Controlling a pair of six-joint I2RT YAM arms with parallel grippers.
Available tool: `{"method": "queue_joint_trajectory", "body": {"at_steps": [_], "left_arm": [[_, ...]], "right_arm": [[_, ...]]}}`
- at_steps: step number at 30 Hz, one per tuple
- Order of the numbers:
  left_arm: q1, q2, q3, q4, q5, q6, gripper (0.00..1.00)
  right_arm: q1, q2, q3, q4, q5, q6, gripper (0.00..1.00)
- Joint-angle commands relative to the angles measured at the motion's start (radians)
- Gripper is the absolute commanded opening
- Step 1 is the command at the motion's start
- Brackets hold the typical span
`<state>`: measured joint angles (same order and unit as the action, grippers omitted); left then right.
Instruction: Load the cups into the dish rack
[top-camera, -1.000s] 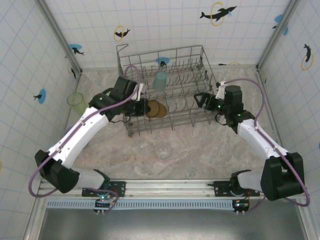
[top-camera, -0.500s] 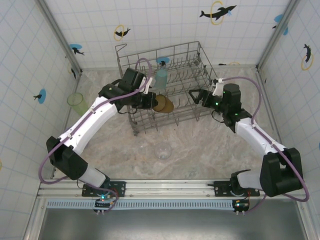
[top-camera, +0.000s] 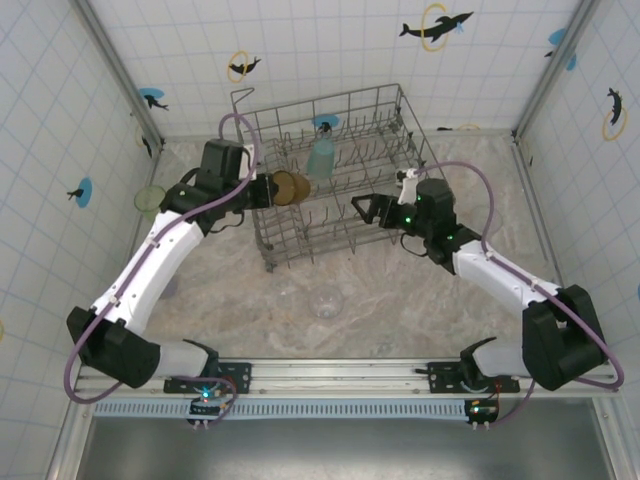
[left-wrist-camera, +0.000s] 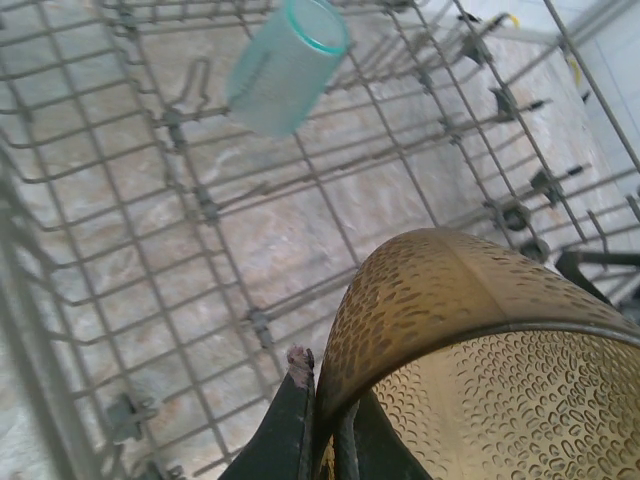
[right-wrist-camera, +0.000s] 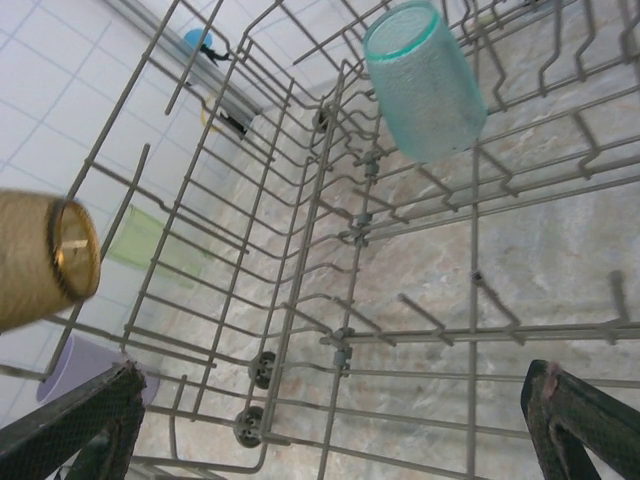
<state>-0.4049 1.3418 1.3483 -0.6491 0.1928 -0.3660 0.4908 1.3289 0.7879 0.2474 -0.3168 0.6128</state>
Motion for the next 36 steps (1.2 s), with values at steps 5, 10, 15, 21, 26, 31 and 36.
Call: {"method": "queue_joint_trajectory", "body": {"at_steps": [5,10,15,21,26,31,36], "left_arm": [[0.04,-0.006,-0.014,0.057,-0.024,0.007,0.0],[0.046,0.006,0.01,0.062,-0.03,0.004,0.0],[0.056,0.024,0.033,0.083,-0.025,-0.014,0.0],[0.063,0.072,0.055,0.158,0.078,-0.07,0.0],[0.067,0.144,0.069,0.237,0.194,-0.126,0.0],[0.069,0.203,0.06,0.358,0.309,-0.214,0.0],[0.072,0.274,0.059,0.528,0.463,-0.35,0.0]], "right_arm": [[0.137,0.02,-0.061,0.14,0.105,0.093,1.0],[0.216,0.07,-0.026,0.179,0.143,0.123,1.0],[0.25,0.129,0.057,0.187,0.135,0.129,1.0],[0.181,0.131,0.086,0.191,0.09,0.13,1.0],[0.073,0.133,0.088,0.259,-0.021,0.215,1.0],[0.009,0.148,0.1,0.3,-0.102,0.252,1.0],[-0.029,0.188,0.097,0.444,-0.172,0.357,1.0]]}}
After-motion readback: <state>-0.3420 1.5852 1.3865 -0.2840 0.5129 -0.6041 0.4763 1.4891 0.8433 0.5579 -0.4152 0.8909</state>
